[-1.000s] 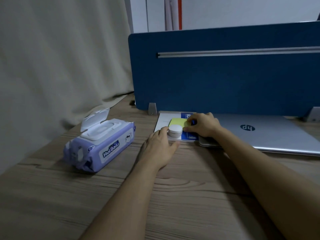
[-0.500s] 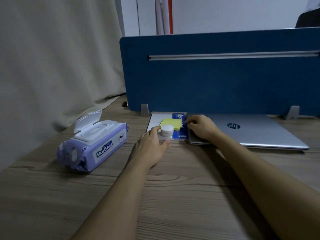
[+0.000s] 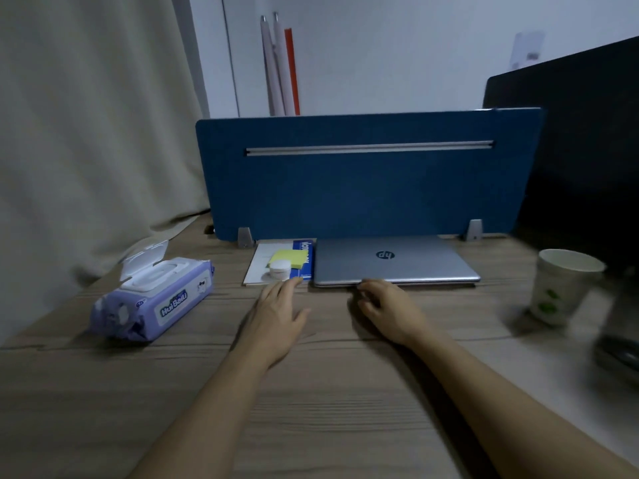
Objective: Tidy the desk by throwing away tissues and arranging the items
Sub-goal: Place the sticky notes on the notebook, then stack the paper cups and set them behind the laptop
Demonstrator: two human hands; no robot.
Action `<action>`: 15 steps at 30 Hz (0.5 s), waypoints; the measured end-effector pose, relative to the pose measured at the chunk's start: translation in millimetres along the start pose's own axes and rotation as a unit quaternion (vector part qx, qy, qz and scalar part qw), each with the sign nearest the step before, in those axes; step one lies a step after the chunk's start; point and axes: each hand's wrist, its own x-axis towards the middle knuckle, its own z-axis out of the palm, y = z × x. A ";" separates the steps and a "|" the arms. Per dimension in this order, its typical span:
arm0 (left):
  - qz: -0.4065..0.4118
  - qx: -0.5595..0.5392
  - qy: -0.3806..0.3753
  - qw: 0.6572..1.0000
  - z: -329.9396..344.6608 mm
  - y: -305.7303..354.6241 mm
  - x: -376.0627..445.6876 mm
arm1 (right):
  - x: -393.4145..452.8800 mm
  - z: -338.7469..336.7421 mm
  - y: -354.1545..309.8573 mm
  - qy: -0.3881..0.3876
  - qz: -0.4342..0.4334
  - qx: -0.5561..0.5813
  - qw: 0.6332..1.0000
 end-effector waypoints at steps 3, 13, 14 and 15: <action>0.023 -0.016 -0.026 0.999 2.4 22.2 -20.2 | -33.1 -23.0 4.9 0.028 0.066 0.040 0.997; 0.108 -0.020 -0.042 0.993 18.1 86.1 -59.1 | -120.6 -91.9 52.6 0.174 0.210 0.126 0.954; 0.112 -0.018 -0.045 0.993 21.0 92.6 -60.5 | -127.4 -96.0 55.5 0.173 0.213 0.127 0.953; 0.114 -0.017 -0.049 0.992 23.9 99.7 -61.5 | -133.8 -99.8 57.8 0.174 0.215 0.129 0.952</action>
